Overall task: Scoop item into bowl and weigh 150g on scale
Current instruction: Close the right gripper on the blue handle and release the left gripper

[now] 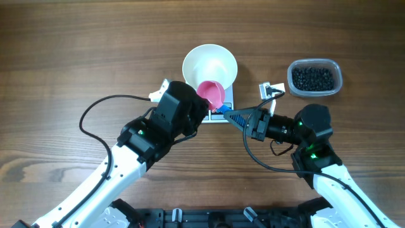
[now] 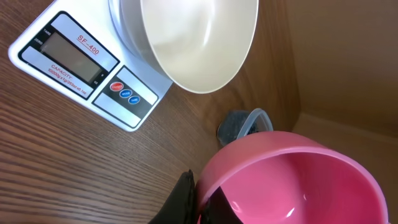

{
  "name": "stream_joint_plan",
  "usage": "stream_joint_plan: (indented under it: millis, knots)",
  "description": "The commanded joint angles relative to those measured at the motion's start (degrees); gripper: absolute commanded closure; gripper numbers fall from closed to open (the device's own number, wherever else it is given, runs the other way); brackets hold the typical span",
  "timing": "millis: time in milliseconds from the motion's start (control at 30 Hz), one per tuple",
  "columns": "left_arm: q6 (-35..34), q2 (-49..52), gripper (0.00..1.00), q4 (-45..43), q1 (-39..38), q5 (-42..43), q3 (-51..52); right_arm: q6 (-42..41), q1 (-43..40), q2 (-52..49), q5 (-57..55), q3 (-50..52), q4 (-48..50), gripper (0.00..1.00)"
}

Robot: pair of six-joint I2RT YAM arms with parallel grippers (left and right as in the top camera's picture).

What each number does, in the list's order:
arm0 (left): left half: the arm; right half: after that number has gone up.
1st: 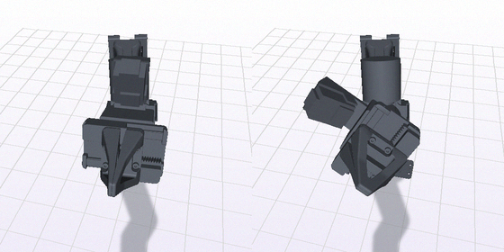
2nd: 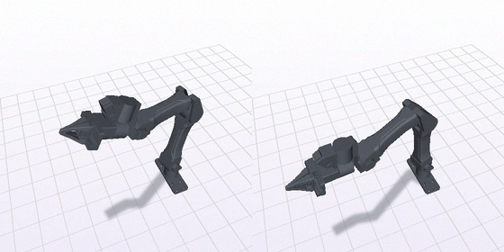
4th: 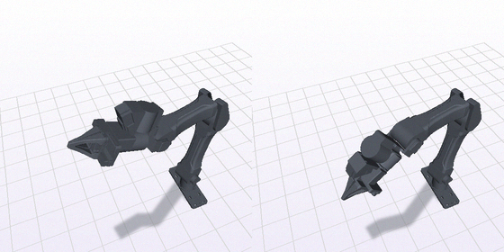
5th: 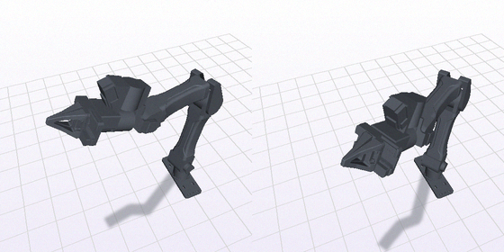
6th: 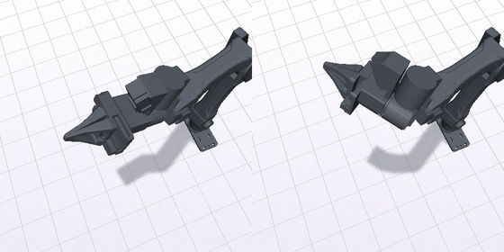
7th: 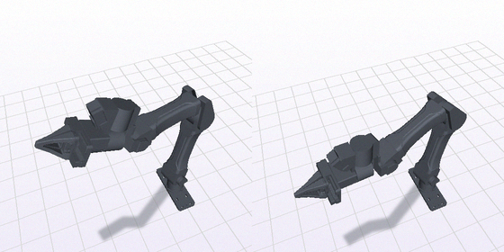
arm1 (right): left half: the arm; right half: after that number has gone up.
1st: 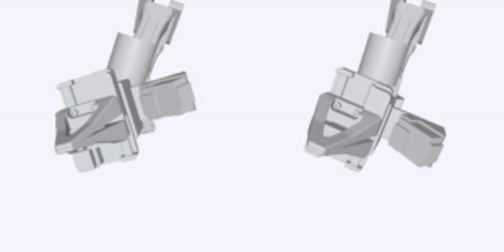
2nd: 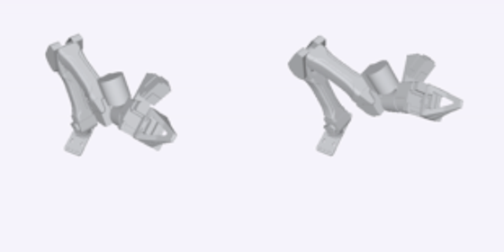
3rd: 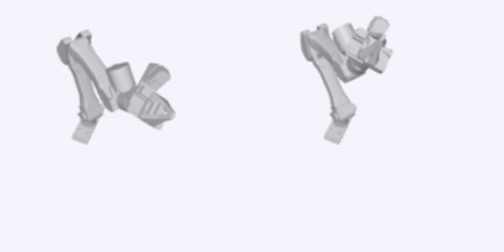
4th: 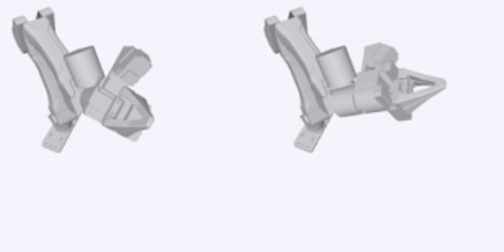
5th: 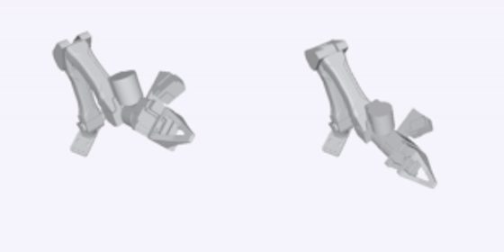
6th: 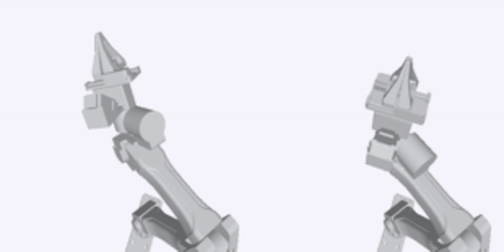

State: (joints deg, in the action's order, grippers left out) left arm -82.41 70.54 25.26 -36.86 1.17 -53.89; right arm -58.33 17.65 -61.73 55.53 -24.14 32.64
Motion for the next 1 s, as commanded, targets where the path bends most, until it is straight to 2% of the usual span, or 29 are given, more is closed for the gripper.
stream_joint_plan:
  millis: [0, 233, 700, 967]
  knots:
    - [-1.9, 0.5, 0.96, 0.0, 0.33, -4.5, -0.39, -0.39, 1.31, 0.44, 7.1, -1.03, 1.18, 0.8]
    - [-1.9, 0.52, 0.96, 0.83, 0.33, -4.72, -0.39, -3.19, 1.31, 0.44, 6.71, -1.03, 1.25, 0.81]
    - [-1.88, 0.5, 0.96, 1.51, 0.33, -4.68, -0.39, -3.21, 1.31, 0.44, 3.13, -1.03, 2.45, 0.81]
    - [-1.92, 0.5, 0.96, 1.51, 0.33, -4.68, -0.39, 1.7, 1.55, 0.44, -1.14, -1.03, 2.69, 0.81]
